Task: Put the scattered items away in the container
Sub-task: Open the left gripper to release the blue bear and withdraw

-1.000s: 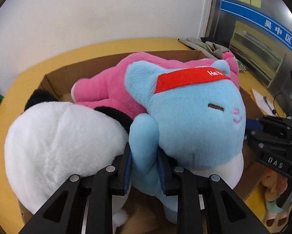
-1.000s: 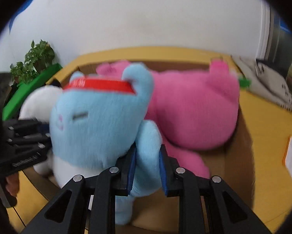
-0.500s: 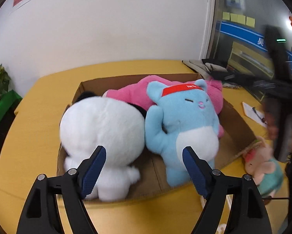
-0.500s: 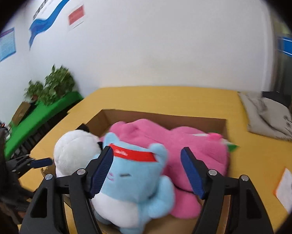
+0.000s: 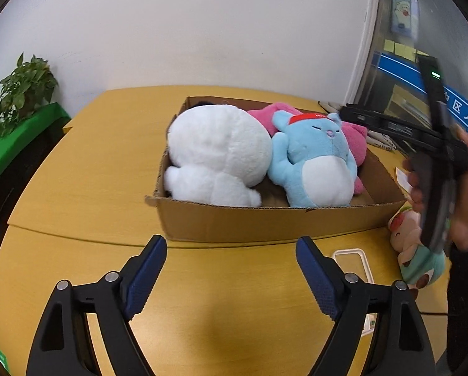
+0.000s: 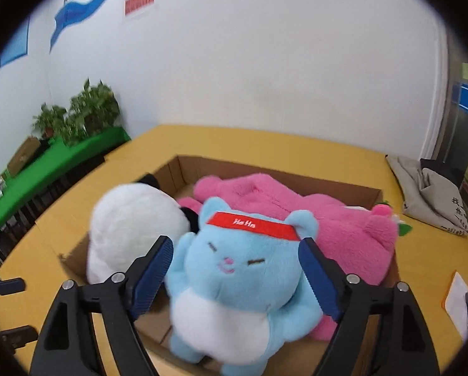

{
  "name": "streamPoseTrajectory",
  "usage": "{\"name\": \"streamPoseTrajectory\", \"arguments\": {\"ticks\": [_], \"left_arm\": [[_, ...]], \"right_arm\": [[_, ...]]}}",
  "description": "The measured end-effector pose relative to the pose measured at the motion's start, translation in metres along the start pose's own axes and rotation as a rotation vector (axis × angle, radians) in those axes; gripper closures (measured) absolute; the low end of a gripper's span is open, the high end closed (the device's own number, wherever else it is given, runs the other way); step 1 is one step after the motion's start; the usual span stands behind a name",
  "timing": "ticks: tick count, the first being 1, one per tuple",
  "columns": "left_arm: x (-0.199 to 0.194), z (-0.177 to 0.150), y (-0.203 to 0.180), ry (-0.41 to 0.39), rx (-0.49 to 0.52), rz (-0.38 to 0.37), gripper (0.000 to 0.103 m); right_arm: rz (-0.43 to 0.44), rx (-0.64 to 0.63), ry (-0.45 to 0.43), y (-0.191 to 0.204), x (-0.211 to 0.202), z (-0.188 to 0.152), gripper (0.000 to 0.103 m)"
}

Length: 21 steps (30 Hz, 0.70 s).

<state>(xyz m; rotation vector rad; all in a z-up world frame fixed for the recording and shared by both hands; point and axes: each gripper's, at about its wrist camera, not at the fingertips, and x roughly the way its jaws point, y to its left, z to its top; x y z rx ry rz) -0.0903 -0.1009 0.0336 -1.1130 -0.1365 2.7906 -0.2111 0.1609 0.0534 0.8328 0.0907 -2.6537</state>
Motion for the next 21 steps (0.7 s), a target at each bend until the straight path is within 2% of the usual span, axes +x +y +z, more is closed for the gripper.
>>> {"name": "streamPoseTrajectory", "arguments": {"ticks": [3,11,17,21], "left_arm": [[-0.007,-0.003,0.003,-0.022,-0.032,-0.012,0.0],[-0.009,-0.011,-0.018,-0.026,-0.024,-0.059,0.0],[-0.01,-0.012,-0.035,-0.022,-0.001,-0.073,0.0],[-0.014,-0.013,-0.035,-0.026,-0.005,-0.056,0.0]], "right_arm": [[0.028,0.025,-0.005,0.005,-0.027,-0.018,0.017],[-0.035,0.129,0.024,-0.007,-0.069,-0.075,0.017],[-0.066,0.153,0.03,-0.018,-0.086,-0.092,0.017],[-0.065,0.152,0.019,-0.018,-0.096,-0.094,0.017]]}}
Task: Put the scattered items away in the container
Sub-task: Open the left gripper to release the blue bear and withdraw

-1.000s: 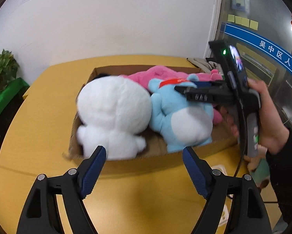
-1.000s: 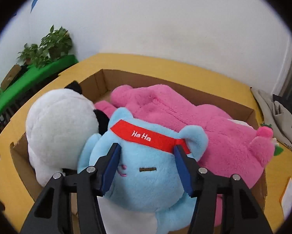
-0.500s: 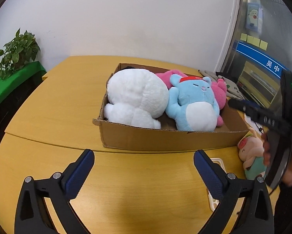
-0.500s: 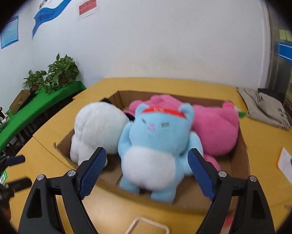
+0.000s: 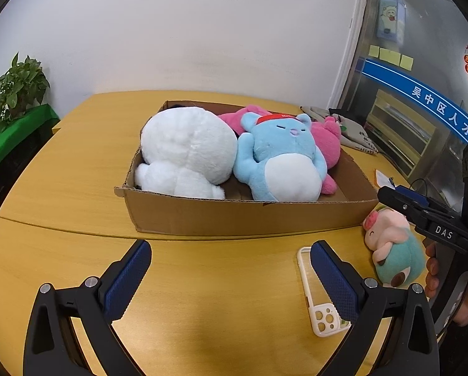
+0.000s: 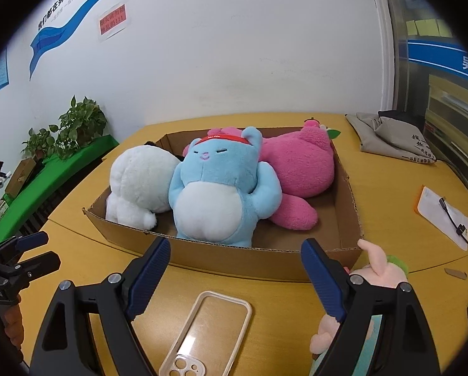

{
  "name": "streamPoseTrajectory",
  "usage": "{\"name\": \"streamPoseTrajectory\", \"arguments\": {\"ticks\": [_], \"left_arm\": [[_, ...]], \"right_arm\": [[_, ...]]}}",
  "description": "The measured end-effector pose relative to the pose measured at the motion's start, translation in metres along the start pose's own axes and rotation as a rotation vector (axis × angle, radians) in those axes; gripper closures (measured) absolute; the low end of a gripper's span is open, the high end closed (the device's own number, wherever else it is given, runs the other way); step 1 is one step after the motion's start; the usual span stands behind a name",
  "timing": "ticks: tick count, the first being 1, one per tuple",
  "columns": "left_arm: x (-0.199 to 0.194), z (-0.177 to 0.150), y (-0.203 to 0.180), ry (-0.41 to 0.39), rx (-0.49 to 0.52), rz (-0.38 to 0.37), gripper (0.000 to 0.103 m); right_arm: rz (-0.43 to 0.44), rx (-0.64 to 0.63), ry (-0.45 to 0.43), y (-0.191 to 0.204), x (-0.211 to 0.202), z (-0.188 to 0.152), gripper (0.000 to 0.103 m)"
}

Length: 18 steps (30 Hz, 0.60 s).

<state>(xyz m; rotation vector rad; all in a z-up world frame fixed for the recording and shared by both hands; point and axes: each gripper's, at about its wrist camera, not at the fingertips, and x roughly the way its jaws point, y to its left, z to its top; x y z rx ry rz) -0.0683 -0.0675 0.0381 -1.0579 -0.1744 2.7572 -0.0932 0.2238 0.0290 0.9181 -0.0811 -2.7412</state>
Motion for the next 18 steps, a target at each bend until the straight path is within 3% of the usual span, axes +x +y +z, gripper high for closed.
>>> {"name": "streamPoseTrajectory", "arguments": {"ticks": [9,18], "left_arm": [[-0.013,-0.007,0.005,-0.011,-0.023,0.055,0.0],[-0.008,-0.002,-0.012,-0.025,0.033,0.073,0.0]], "right_arm": [[0.01,-0.024,0.012,0.009,0.006,-0.005,0.017],[-0.023,-0.053,0.018,0.012,-0.009,-0.019,0.017]]}}
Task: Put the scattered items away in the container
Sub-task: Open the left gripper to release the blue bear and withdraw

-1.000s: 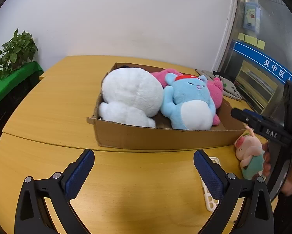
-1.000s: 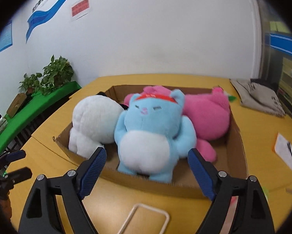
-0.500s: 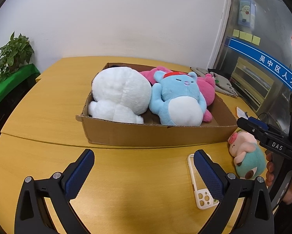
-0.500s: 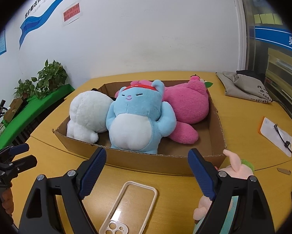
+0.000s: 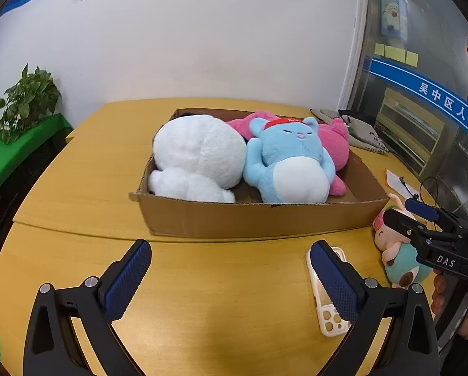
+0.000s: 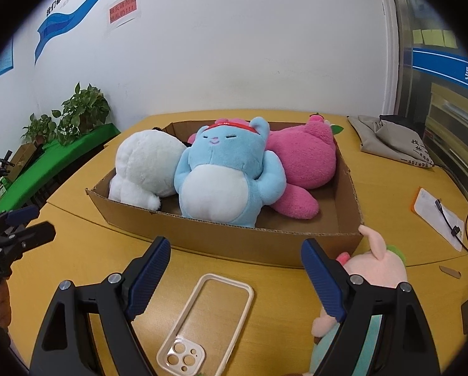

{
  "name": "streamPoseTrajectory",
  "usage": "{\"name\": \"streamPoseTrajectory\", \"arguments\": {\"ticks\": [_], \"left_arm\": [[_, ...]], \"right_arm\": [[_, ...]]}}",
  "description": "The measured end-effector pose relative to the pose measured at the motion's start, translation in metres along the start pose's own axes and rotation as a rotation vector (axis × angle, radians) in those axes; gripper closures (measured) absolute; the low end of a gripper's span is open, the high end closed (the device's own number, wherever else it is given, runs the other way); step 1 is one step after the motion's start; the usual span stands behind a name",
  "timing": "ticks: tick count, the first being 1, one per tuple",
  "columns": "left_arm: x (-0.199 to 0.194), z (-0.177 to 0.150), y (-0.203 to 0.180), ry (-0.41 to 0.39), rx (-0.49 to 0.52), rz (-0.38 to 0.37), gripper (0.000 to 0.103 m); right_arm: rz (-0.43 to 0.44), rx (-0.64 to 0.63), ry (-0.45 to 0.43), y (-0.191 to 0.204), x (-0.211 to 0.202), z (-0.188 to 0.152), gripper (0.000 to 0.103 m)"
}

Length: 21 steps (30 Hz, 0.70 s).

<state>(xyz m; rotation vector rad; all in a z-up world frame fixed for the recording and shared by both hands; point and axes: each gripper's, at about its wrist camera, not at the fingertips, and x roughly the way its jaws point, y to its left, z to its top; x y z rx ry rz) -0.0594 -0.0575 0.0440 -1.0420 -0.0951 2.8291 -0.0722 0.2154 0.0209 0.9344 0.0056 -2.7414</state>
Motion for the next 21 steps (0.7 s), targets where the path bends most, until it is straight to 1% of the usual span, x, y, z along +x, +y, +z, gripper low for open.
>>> {"name": "streamPoseTrajectory", "arguments": {"ticks": [6,21], "left_arm": [[0.007,0.002,-0.016,0.004,0.037,-0.005,0.0],[0.019,-0.001,-0.032,0.029,0.062,-0.012,0.0]], "right_arm": [[-0.022,0.01,-0.004,-0.007,-0.006,-0.002,0.017],[-0.039,0.046,0.012,-0.027,-0.006,-0.01,0.017]]}}
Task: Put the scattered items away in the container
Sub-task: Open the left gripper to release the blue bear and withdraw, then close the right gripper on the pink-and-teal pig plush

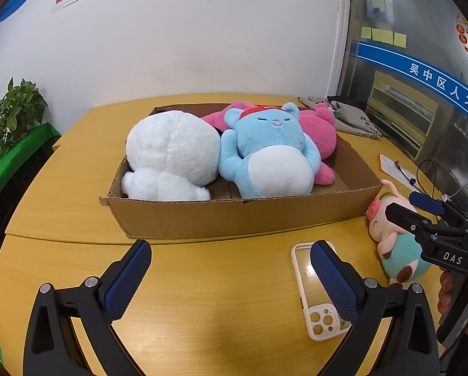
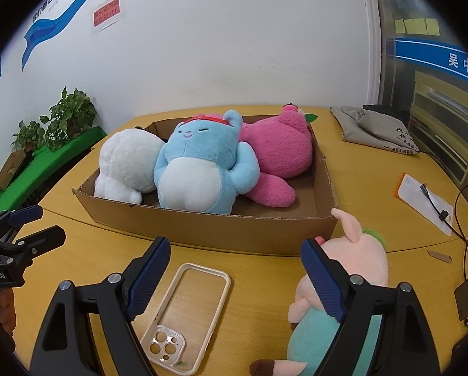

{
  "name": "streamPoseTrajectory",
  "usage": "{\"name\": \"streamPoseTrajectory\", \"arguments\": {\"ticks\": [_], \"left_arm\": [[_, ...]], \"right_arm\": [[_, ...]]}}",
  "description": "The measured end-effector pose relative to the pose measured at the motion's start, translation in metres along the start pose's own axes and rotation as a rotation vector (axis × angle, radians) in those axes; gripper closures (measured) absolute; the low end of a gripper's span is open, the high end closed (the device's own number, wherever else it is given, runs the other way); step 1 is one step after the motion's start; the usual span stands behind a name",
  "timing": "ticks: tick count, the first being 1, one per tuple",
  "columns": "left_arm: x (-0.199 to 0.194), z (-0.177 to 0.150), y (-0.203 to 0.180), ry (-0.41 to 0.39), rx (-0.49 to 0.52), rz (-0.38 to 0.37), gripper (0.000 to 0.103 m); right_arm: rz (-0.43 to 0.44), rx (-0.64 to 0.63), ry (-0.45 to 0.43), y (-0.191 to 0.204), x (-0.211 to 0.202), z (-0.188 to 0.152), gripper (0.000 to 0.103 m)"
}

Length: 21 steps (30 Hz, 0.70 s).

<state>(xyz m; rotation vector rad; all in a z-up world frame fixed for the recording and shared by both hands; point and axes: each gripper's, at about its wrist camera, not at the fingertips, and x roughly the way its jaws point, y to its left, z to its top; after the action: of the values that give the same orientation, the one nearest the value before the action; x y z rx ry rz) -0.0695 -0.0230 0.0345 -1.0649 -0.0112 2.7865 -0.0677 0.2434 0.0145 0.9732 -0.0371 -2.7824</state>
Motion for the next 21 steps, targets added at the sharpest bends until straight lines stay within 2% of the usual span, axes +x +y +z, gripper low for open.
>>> {"name": "streamPoseTrajectory", "arguments": {"ticks": [9,14,18,21], "left_arm": [[0.014,0.006,-0.019,0.029,0.026,-0.058,0.0],[0.034,0.013,-0.044,0.074,0.043,-0.154,0.0],[0.043,0.014,-0.062,0.091,0.061,-0.187,0.0],[0.048,0.01,-0.069,0.106,0.071,-0.197,0.0]], "right_arm": [[0.025,0.024,-0.02,-0.014,-0.007,-0.004,0.017],[-0.052,0.064,-0.027,-0.049,-0.017,-0.009,0.017],[-0.125,0.155,0.038,-0.09,-0.009,-0.028,0.017],[-0.118,0.187,0.124,-0.107,0.008,-0.048,0.018]]}}
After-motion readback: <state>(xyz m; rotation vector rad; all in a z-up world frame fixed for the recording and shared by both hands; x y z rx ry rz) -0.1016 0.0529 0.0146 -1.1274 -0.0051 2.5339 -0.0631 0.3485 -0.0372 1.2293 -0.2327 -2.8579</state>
